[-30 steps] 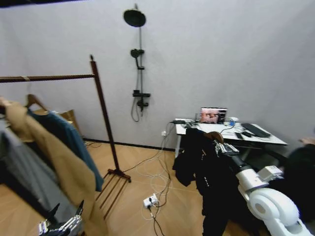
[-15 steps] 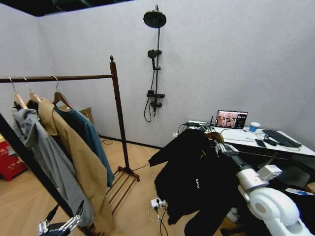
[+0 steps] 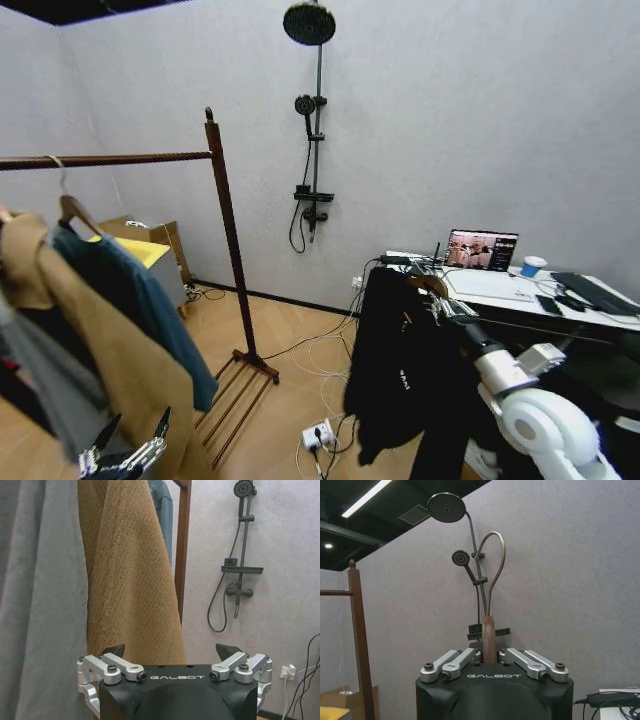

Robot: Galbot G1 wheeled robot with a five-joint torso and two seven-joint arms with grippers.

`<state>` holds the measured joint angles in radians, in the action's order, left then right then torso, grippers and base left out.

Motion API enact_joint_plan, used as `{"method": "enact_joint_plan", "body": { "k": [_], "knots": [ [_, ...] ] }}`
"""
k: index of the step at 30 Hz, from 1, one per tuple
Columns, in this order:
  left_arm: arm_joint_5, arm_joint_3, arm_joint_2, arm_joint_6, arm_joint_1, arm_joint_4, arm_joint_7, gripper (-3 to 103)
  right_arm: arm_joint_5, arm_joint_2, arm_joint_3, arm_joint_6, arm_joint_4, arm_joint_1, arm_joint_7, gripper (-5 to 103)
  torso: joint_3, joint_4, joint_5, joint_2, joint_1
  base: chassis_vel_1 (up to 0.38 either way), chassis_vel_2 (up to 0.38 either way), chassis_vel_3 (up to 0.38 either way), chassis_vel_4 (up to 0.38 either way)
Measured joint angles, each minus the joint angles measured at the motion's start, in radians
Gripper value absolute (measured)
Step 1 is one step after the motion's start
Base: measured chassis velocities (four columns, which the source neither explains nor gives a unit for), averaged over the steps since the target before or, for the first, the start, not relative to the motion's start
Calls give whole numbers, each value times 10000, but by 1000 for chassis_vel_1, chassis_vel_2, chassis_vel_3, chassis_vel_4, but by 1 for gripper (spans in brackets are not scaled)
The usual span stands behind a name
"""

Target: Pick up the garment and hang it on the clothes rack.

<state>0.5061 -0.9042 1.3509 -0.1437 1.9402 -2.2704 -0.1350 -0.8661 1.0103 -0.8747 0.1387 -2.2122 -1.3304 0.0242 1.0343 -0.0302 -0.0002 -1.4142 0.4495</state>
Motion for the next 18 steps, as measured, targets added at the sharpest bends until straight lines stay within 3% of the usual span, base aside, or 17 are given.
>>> {"method": "enact_joint_plan", "body": {
  "k": [11, 18],
  "knots": [
    [-1, 0, 0, 0, 0, 0, 0, 100, 219, -460, 248, -110, 409, 678, 486, 9, -8, -3, 2, -11, -25, 30, -21, -14, 21],
    [-1, 0, 0, 0, 0, 0, -1, 100, -212, -853, 808, -220, 715, 1592, 1339, 9, -4, -4, 1, -8, -17, 27, 35, 27, 29]
  ]
}}
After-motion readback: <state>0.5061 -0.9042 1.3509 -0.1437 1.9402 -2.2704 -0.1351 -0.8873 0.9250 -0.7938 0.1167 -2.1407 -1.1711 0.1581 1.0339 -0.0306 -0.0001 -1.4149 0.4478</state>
